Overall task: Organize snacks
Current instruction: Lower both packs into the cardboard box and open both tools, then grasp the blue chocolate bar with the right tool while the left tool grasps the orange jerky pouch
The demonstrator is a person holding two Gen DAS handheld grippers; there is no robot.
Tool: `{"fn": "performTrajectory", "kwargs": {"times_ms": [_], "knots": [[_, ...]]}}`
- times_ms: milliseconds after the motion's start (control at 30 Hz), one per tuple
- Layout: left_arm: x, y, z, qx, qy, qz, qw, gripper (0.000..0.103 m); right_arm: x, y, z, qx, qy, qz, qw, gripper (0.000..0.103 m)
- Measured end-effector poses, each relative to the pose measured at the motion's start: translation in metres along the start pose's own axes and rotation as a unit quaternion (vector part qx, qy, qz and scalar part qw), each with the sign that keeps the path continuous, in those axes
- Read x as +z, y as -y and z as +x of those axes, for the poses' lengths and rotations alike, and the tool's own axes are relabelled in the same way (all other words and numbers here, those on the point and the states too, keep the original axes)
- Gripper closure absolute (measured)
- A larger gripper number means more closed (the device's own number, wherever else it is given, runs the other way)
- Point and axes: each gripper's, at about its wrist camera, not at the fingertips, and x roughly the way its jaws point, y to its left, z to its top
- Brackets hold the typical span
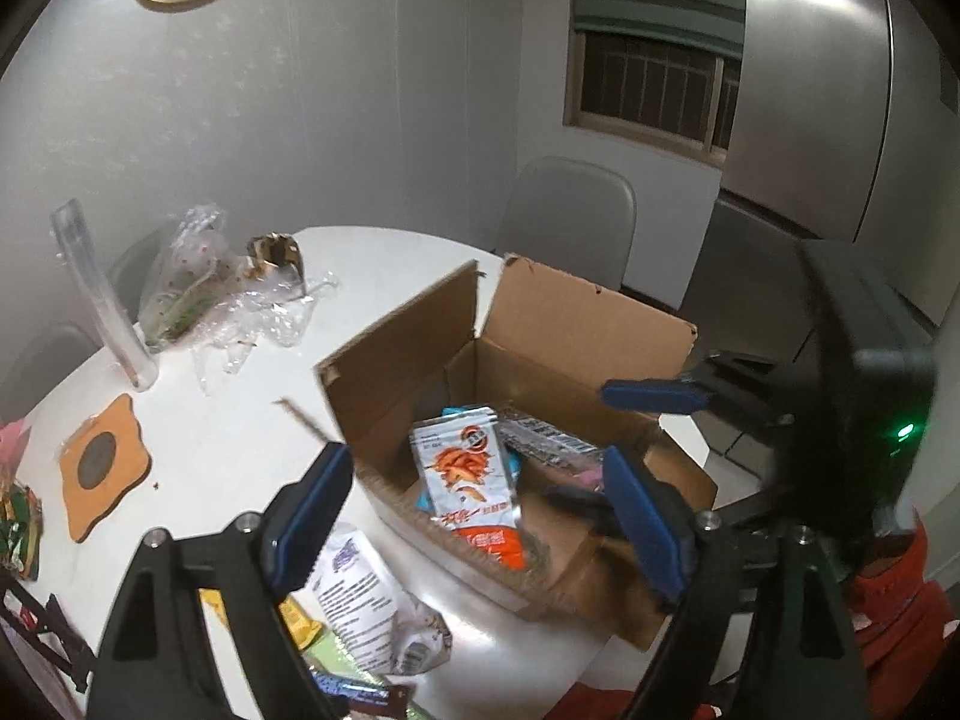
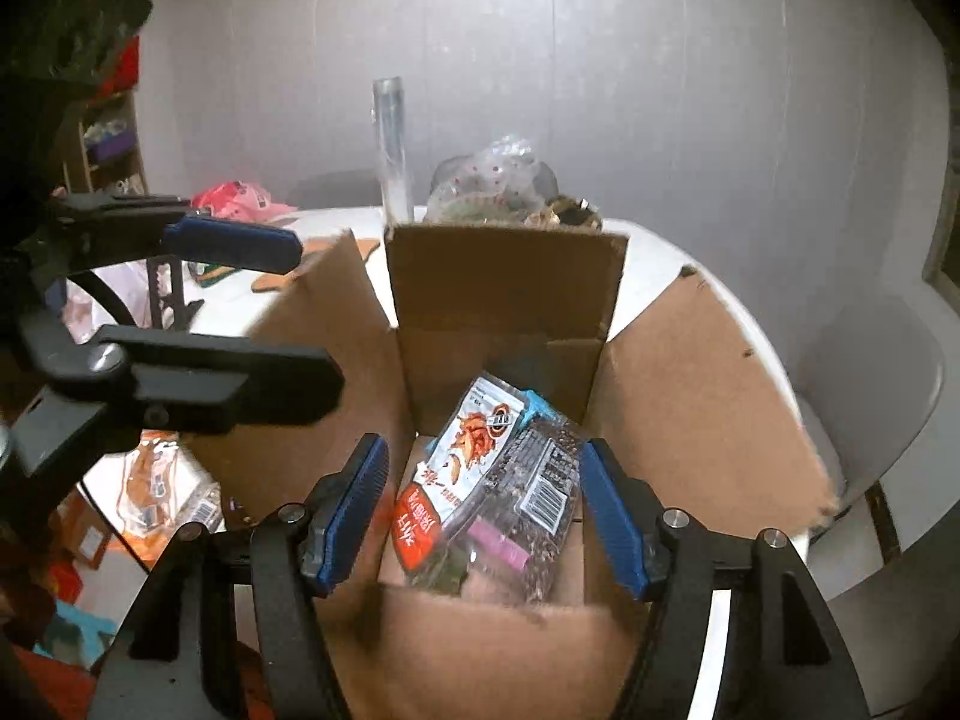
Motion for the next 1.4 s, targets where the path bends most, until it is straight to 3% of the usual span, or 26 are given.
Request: {"fn": "performTrajectory", "kwargs": {"times_ms": [133,400,467,567,800,967,1067,1200,1400], "knots": [[-0.014,-0.022,-0.026,0.012,0.027,-0.022,0.9993,0.02,-0.001,-0.011,-0.033,-0.015,0.04,0.005,0.999,0.04],[-0.081,-0.089,-0.08,0.082,0.043,-0.097,0.9909,0.02,0.007,-0.077,-0.081,0.052,0.112,-0.036,0.992,0.04],[-0.104,-0.101,-0.086,0.105,0.042,-0.111,0.9874,0.02,0.008,-0.095,-0.078,0.068,0.108,-0.05,0.991,0.04],[-0.144,-0.12,-0.092,0.108,0.031,-0.148,0.9826,0.02,0.002,-0.129,-0.063,0.099,0.09,-0.072,0.988,0.04],[-0.212,-0.132,-0.087,0.125,0.01,-0.195,0.9727,0.02,-0.02,-0.191,0.009,0.149,0.002,-0.116,0.982,0.041],[-0.237,-0.128,-0.075,0.109,-0.009,-0.219,0.9695,0.02,-0.034,-0.2,0.065,0.119,-0.036,-0.131,0.984,0.054],[-0.248,-0.124,-0.072,0.125,-0.019,-0.223,0.9666,0.02,-0.041,-0.193,0.091,0.109,-0.057,-0.129,0.984,0.062],[-0.26,-0.124,-0.071,0.115,-0.019,-0.252,0.9606,0.02,-0.048,-0.182,0.11,0.121,-0.074,-0.114,0.983,0.067],[-0.267,-0.111,-0.062,0.118,-0.034,-0.248,0.9609,0.02,-0.05,-0.182,0.113,0.109,-0.07,-0.124,0.984,0.067]]}}
